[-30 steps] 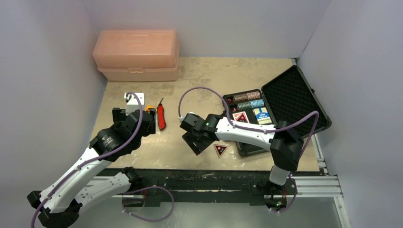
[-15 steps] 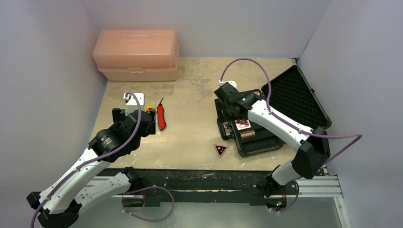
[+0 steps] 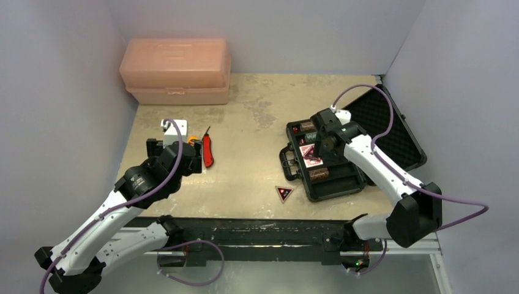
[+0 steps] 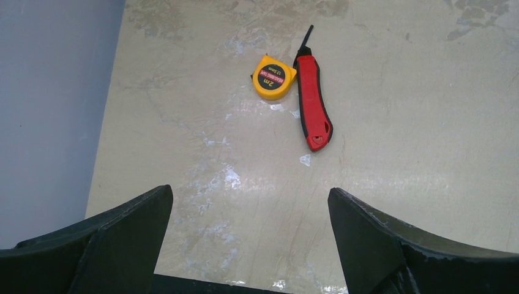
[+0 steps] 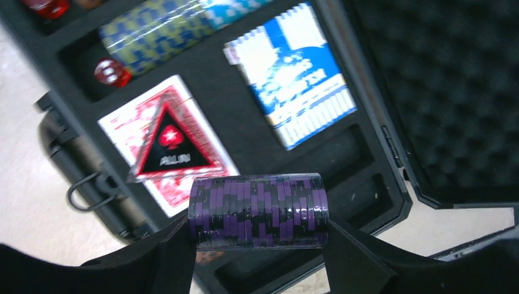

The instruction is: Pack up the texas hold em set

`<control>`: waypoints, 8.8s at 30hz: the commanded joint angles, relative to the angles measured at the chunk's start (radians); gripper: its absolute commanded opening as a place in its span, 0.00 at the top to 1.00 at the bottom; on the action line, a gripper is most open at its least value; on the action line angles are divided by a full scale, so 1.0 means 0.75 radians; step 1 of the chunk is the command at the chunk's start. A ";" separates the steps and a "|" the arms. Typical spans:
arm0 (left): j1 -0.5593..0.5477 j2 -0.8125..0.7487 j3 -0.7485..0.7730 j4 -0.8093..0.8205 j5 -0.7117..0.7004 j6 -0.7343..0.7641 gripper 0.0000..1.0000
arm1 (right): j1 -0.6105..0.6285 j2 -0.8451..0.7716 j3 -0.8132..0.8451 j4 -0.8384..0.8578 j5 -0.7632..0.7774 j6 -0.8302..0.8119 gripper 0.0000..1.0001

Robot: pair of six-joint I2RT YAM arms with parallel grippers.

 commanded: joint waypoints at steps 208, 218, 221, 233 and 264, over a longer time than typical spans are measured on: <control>0.021 -0.069 -0.003 0.128 0.197 0.134 0.03 | 0.640 0.270 -0.231 0.274 -0.309 0.942 0.04; 0.023 -0.082 -0.018 0.125 0.183 0.135 0.03 | 0.642 0.367 -0.182 0.278 -0.271 0.898 0.10; 0.022 -0.082 -0.018 0.125 0.183 0.134 0.03 | 0.642 0.372 -0.167 0.265 -0.244 0.898 0.12; 0.022 -0.090 -0.021 0.118 0.176 0.131 0.03 | 0.642 0.421 -0.158 0.272 -0.222 0.874 0.20; 0.021 -0.102 -0.025 0.117 0.164 0.129 0.03 | 0.671 0.480 -0.148 0.290 -0.247 0.842 0.26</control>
